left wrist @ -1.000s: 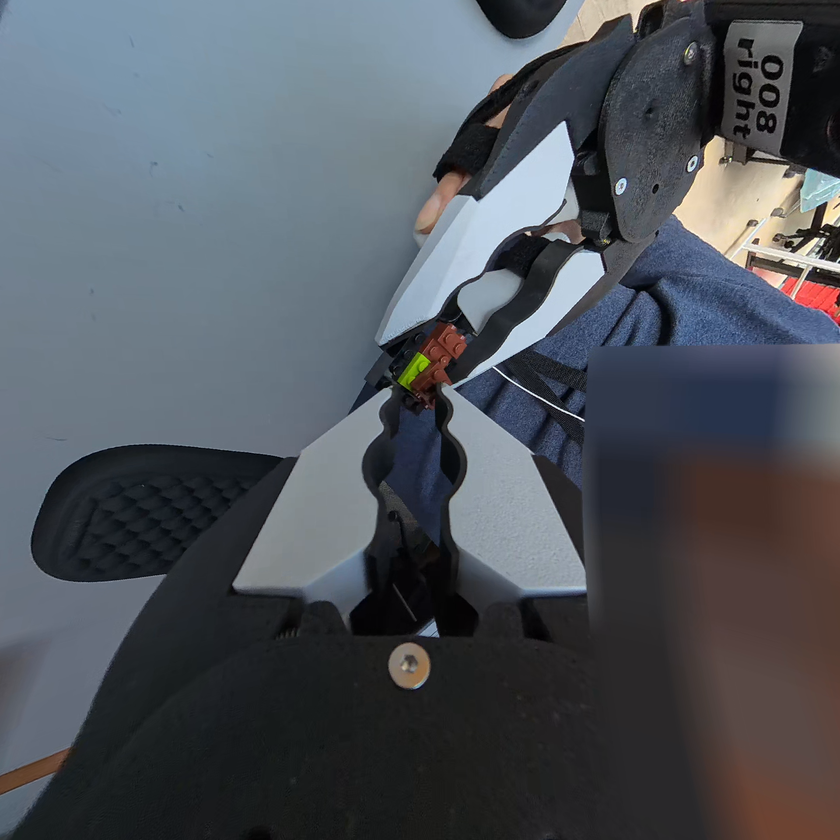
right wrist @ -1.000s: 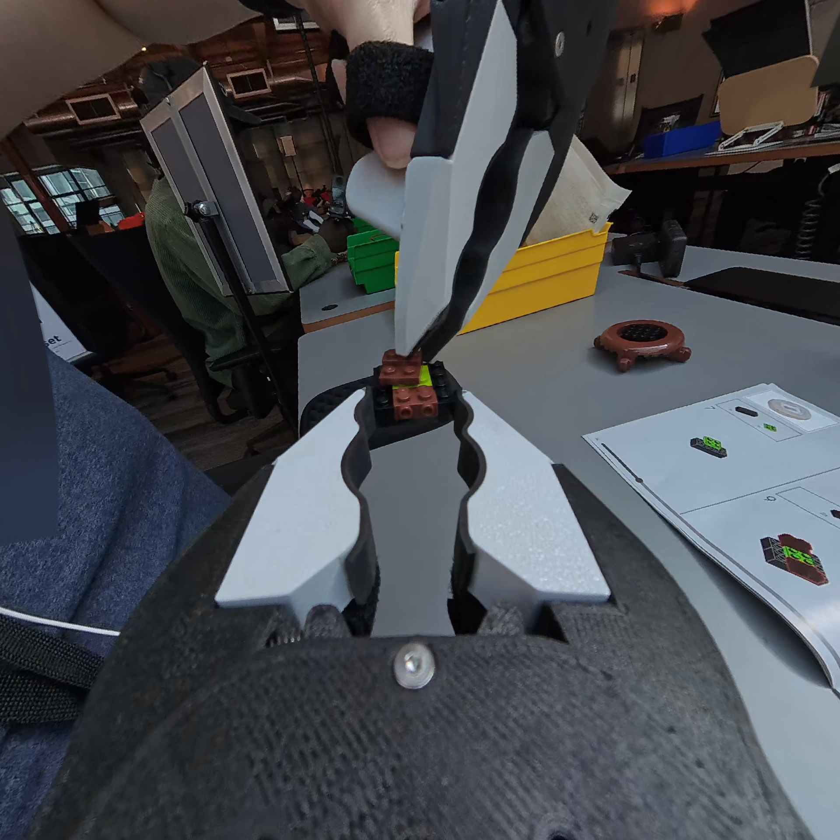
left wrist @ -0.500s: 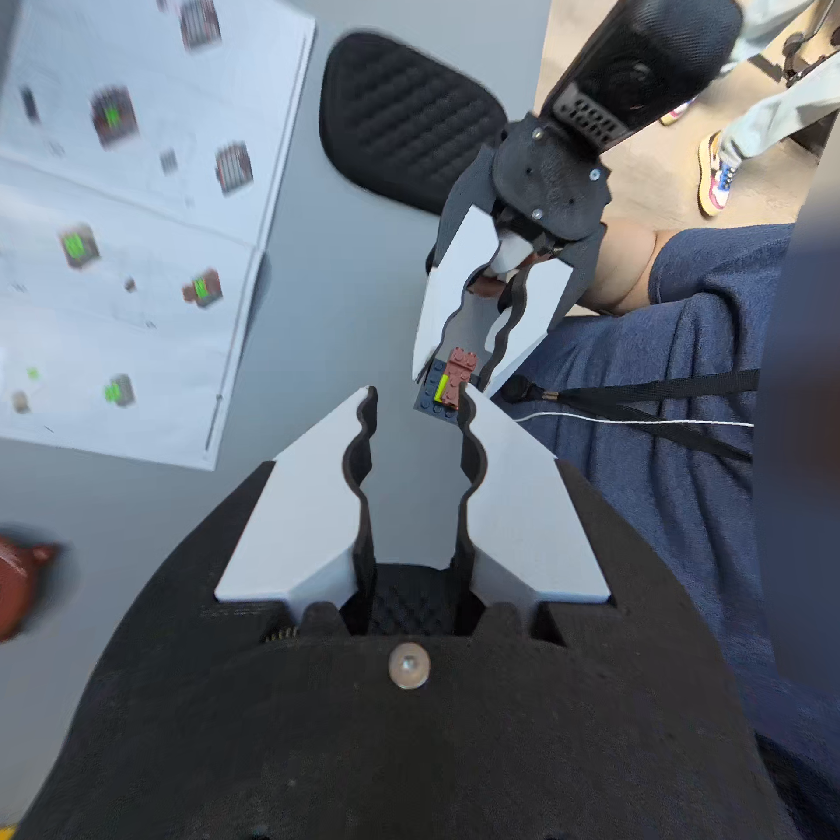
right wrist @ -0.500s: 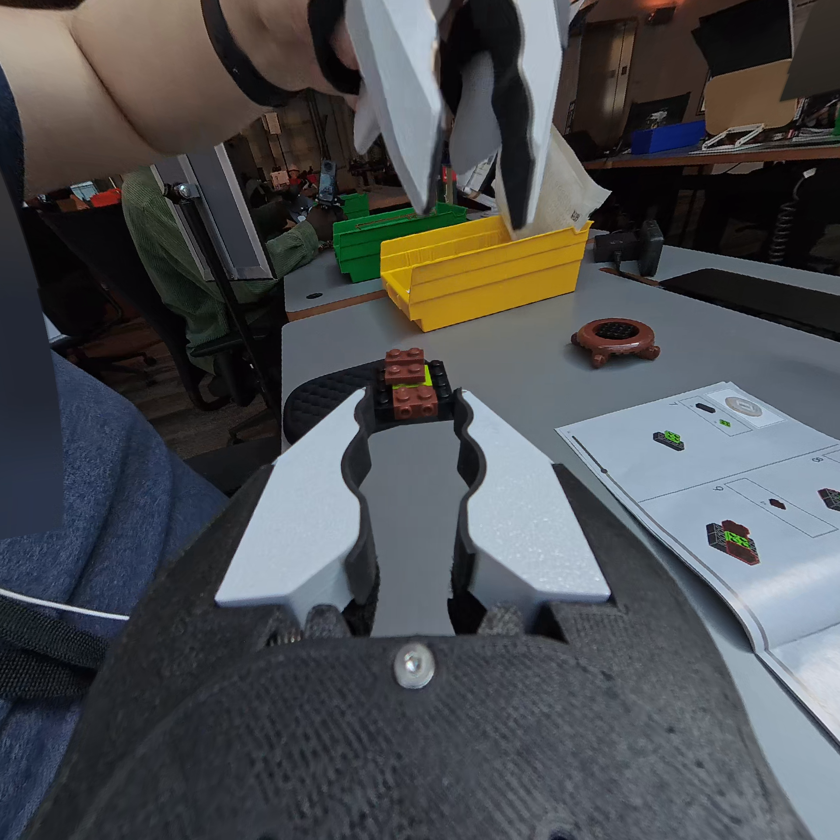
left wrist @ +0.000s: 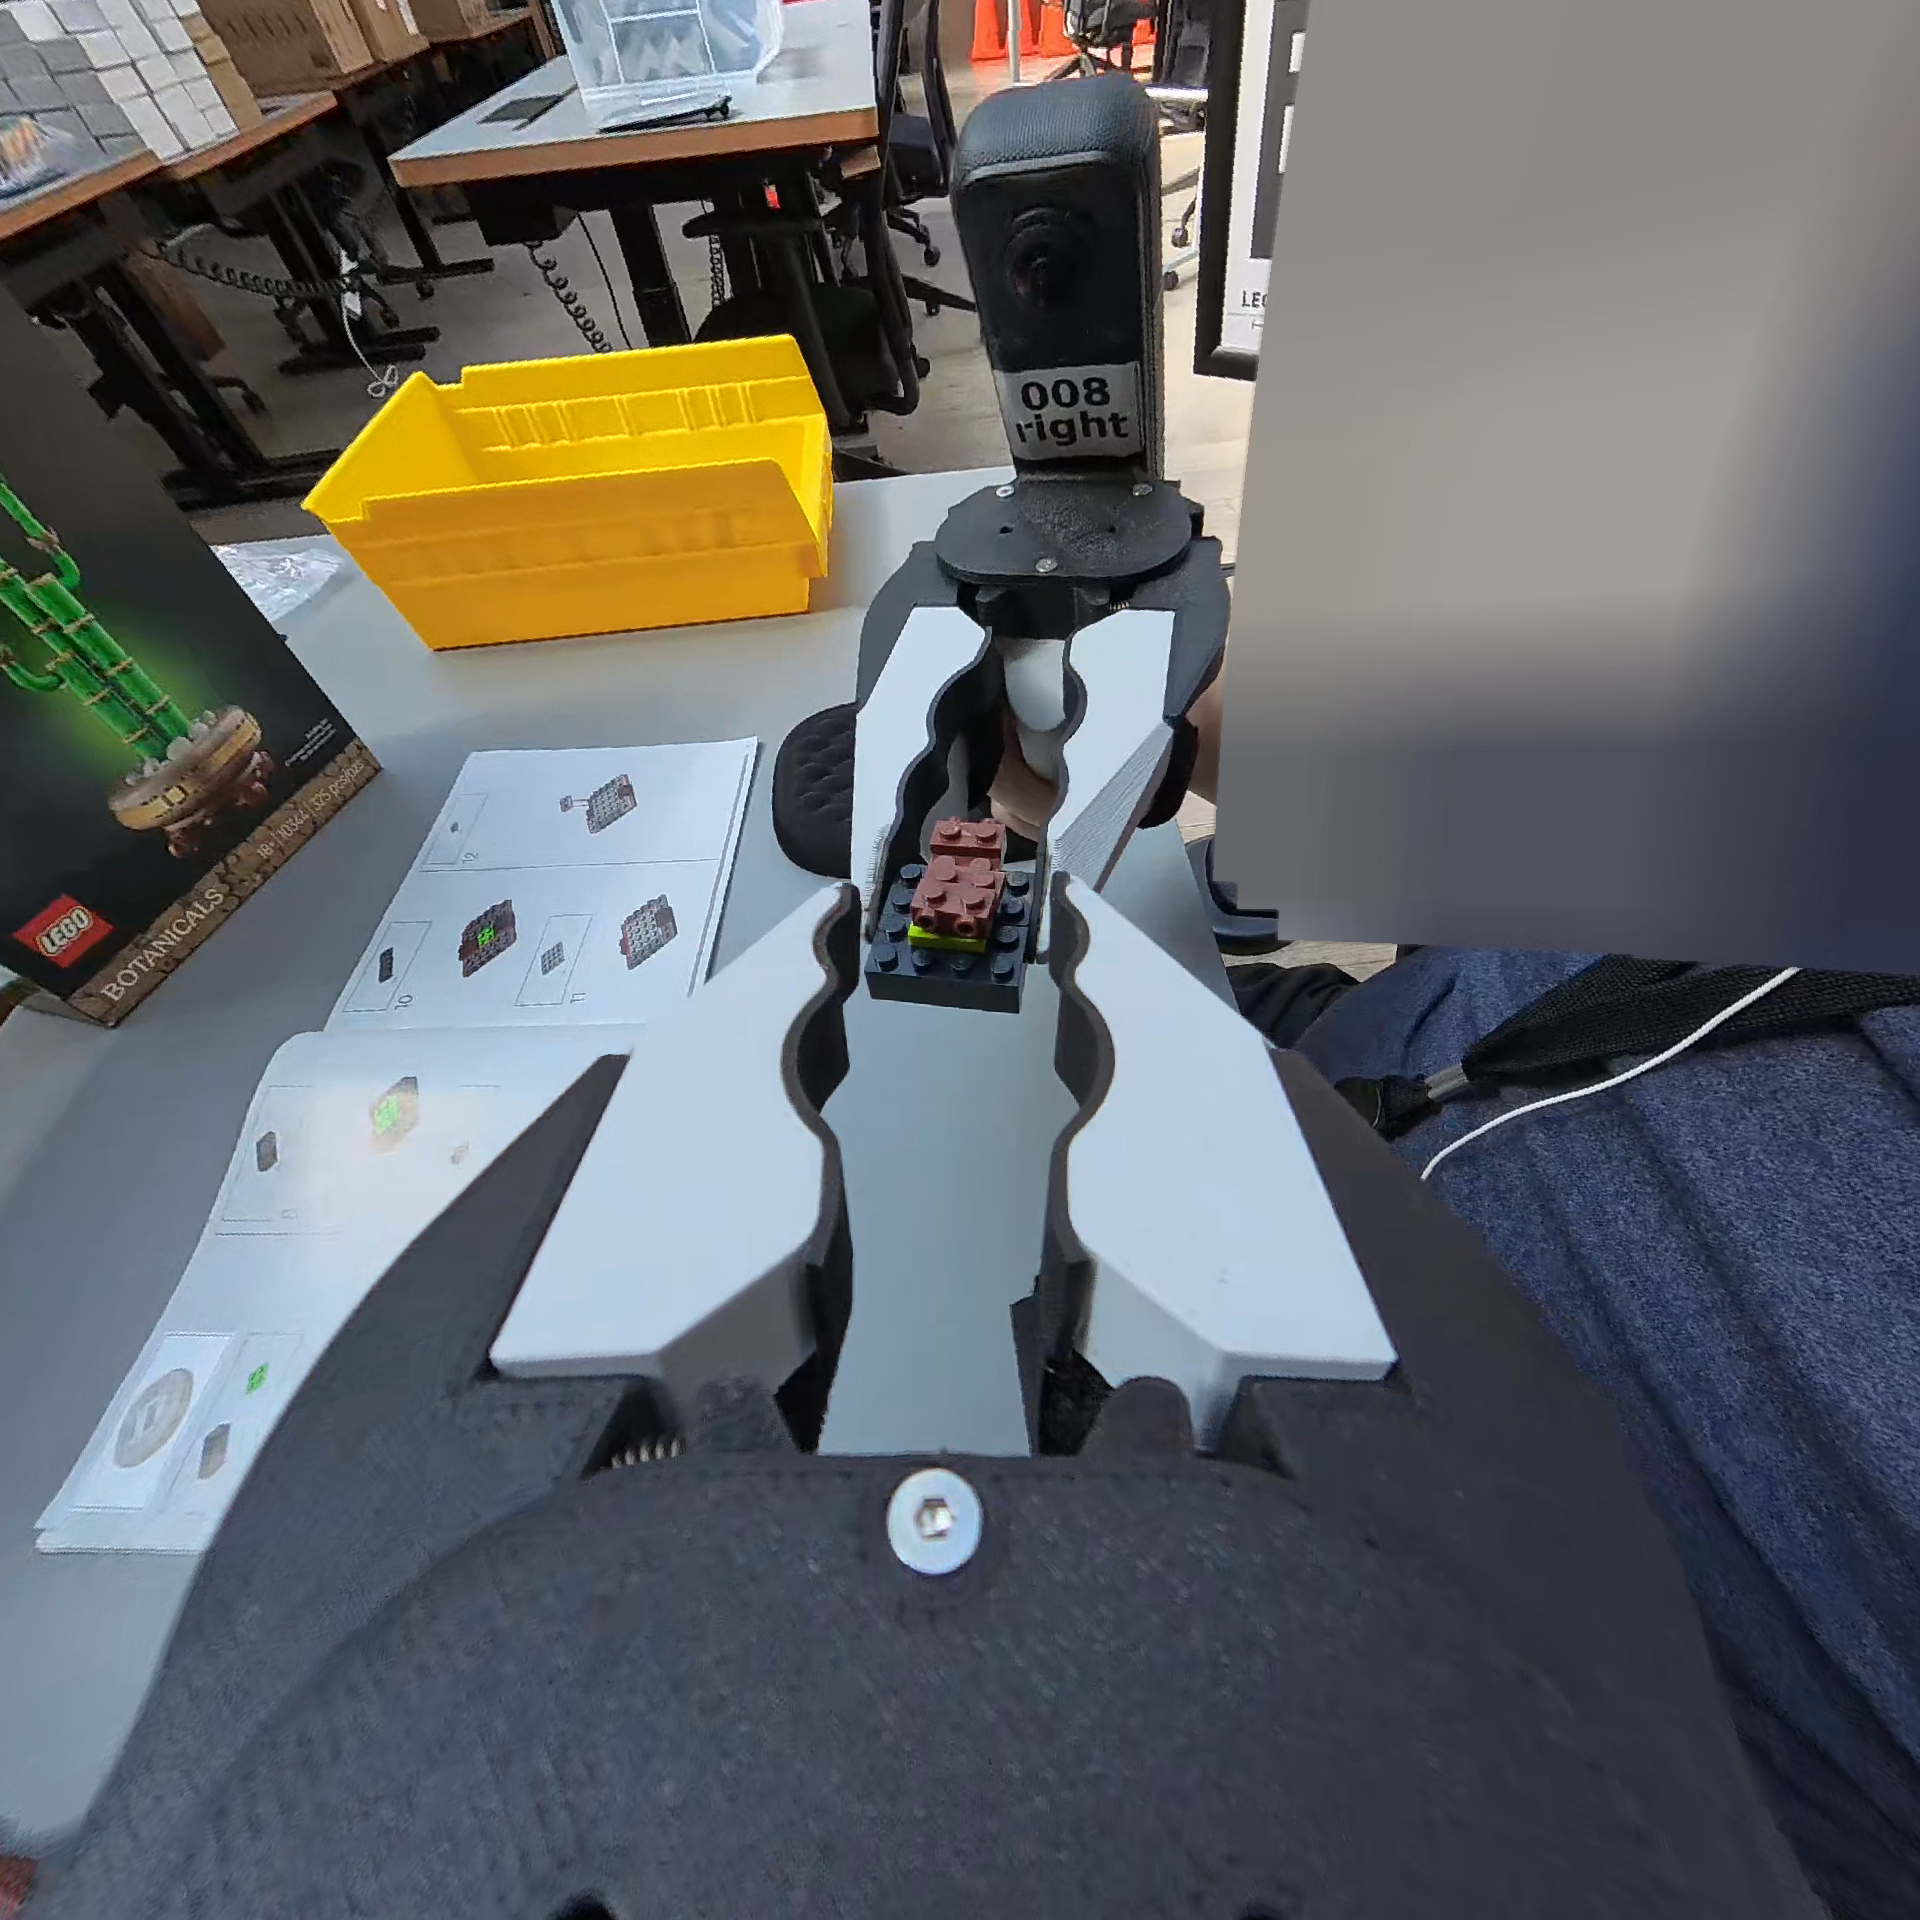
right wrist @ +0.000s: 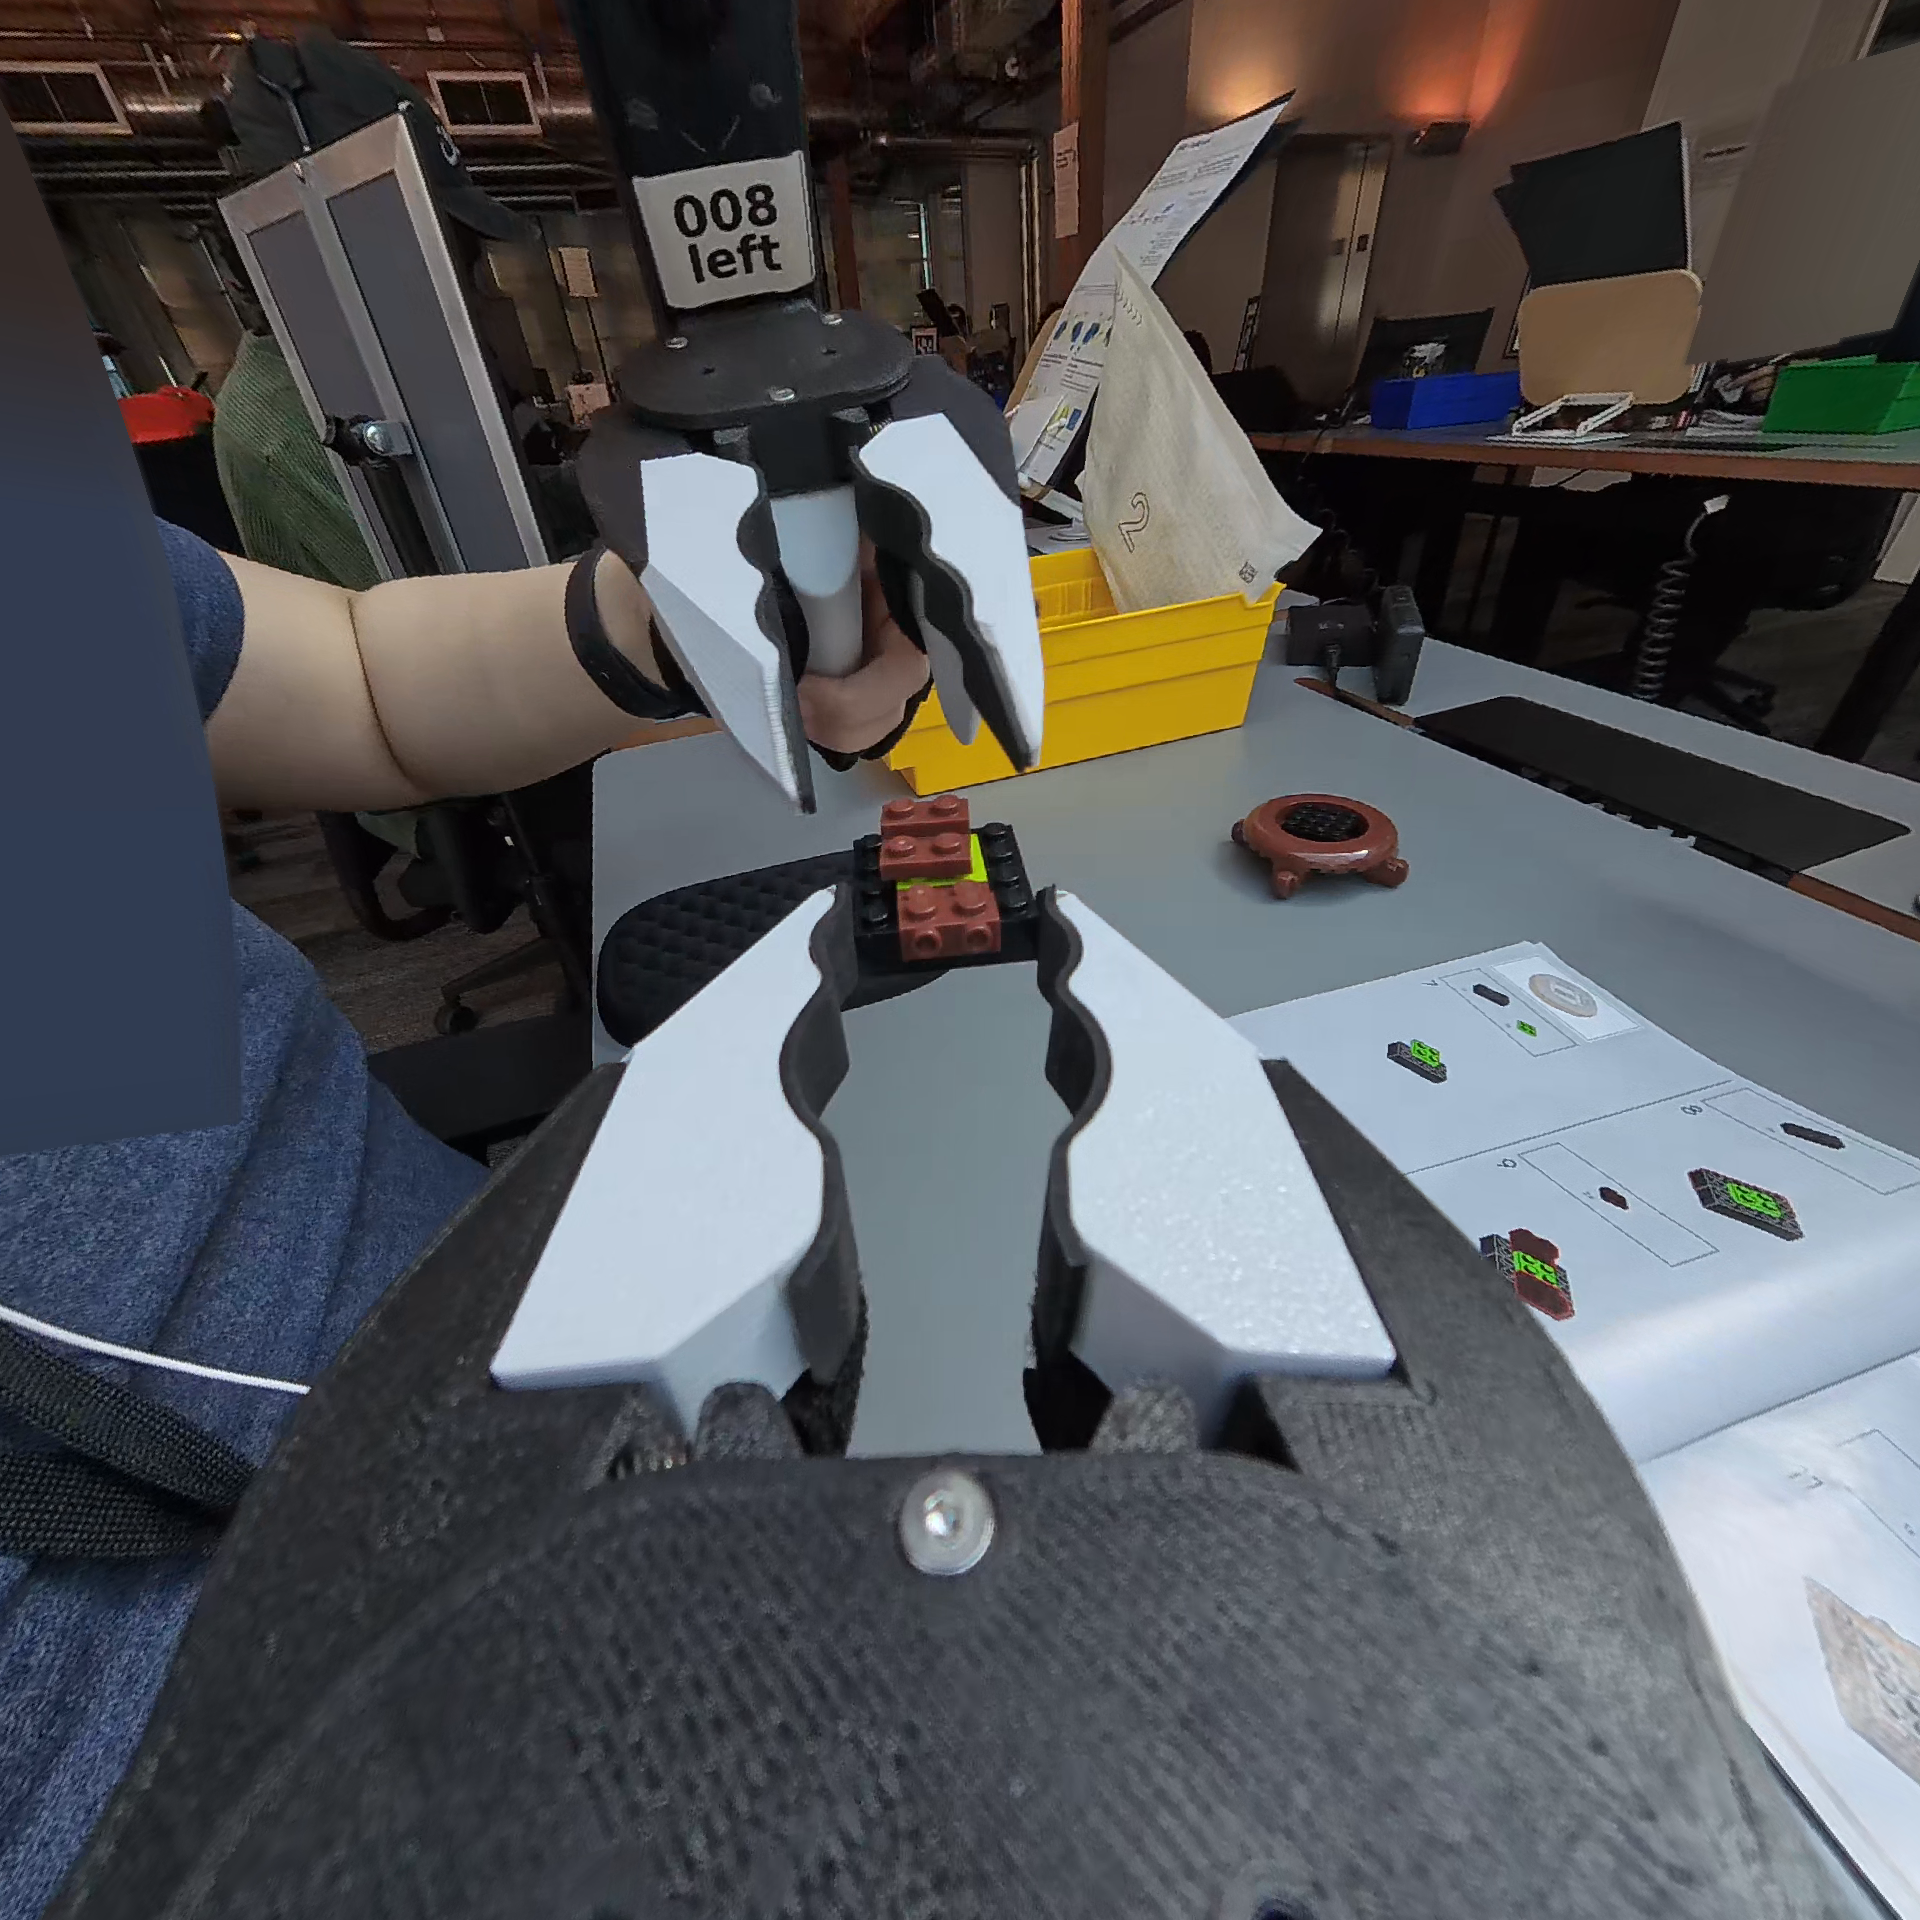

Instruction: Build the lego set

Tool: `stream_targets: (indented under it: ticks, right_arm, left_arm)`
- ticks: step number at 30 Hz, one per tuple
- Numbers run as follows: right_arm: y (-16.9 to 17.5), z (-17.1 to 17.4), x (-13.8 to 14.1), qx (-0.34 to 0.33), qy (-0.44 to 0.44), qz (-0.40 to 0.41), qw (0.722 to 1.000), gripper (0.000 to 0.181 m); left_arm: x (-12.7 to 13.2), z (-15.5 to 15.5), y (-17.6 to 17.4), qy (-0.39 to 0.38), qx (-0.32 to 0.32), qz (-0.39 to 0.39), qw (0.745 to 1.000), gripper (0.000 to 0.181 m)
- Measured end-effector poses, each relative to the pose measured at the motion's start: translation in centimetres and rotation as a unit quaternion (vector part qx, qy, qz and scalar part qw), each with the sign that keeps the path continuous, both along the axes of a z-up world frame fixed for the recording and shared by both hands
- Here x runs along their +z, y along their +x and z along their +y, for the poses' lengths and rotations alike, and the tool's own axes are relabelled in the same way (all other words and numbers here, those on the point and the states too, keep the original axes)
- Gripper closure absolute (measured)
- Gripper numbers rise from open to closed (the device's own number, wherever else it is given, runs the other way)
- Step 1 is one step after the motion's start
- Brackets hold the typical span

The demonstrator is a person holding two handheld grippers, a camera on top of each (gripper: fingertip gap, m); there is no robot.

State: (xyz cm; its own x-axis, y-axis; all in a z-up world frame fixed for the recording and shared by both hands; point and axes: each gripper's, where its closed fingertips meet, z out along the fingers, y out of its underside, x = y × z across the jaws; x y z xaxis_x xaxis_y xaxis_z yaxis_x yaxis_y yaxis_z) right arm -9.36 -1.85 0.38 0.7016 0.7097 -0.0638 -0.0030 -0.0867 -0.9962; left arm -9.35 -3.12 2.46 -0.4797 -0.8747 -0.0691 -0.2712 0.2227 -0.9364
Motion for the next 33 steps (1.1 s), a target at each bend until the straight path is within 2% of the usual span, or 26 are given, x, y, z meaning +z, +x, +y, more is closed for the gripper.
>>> stream_targets:
  ticks: [3,7,18,23,27,29,33]
  right_arm:
    - [-0.2,0.0,0.2,0.000,0.006,-0.002,1.000,0.148]
    - [-0.4,0.1,0.3,0.005,0.009,-0.002,1.000,0.148]
    - [-0.1,0.0,0.1,0.007,0.012,0.003,1.000,0.148]
    - [0.0,0.0,0.1,0.009,0.013,0.015,1.000,0.148]
    - [0.2,-0.1,0.1,0.013,0.007,0.023,1.000,0.148]
    - [0.2,-0.5,0.5,0.028,0.000,0.037,0.999,0.148]
    - [0.1,-1.7,2.1,0.095,-0.039,0.077,0.992,0.148]
  left_arm:
    - [-0.6,-0.2,0.0,-0.012,-0.009,0.028,0.999,0.141]
    - [-0.6,-0.4,0.1,-0.001,-0.017,0.013,1.000,0.155]
    - [-1.0,-0.6,0.5,-0.004,-0.021,0.028,0.999,0.166]
    - [-1.0,-0.8,0.3,-0.008,-0.024,0.036,0.999,0.161]
    - [-0.9,-1.0,0.2,0.003,-0.029,0.039,0.999,0.136]
    - [0.0,-1.1,-0.5,0.038,-0.049,0.008,0.998,0.130]
    - [0.9,-1.7,-1.5,0.212,-0.093,-0.036,0.972,0.117]
